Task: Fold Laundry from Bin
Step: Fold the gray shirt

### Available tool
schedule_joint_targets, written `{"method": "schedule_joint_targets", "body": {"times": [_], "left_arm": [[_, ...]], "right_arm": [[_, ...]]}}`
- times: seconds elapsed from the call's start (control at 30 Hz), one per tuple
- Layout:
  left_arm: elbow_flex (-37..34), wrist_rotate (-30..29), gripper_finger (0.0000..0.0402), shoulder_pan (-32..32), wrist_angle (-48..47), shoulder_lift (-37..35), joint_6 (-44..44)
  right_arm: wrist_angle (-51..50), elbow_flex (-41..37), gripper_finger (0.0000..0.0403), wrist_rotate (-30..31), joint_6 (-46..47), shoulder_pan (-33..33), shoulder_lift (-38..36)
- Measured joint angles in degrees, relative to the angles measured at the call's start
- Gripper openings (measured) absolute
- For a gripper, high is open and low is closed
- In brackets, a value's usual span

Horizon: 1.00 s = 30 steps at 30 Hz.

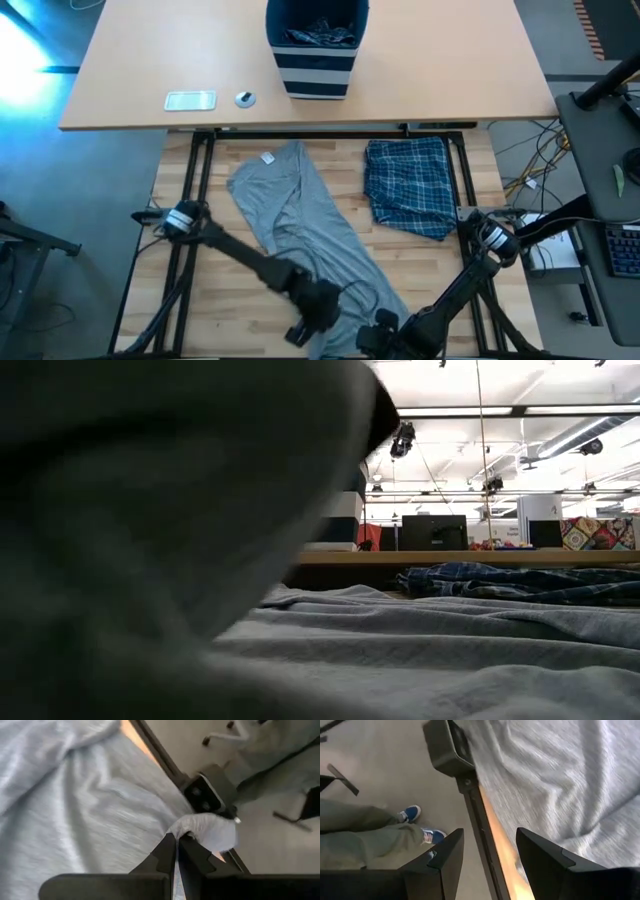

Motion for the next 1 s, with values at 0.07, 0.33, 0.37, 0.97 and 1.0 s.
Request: {"method": "schedule_joint_targets", "body": {"times": [0.07,0.33,0.37,0.97,1.0], "left_arm": [[0.01,1.85,0.0000,2.17,-0.16,0.87,-0.31],[0.01,5.28,0.0038,6.60,3.61,5.85,-5.93],[-0.07,5.78,0.0051,7.15,4.51,6.66,-7.47],[-22.34,-8.43,0.0175,7.73,-8.95,-14.50,-13.86],[-26.14,-10.47,0.0172,8.06,-5.37,-16.02,-16.21]], "right_arm": [[0.81,0.00,0.0178,0.53,-0.40,-0.18,0.00],[2.01,0.00,0.0201,6.75,-2.66,-2.42,0.00],[2.67,0.00,0.0208,7.79,-3.54,-2.82,0.00],[10.64,-0.13,0.0231,8.33,-13.53,-8.41,8.93],[8.63,-0.13,0.0231,7.30,-12.50,-8.40,8.96]]}}
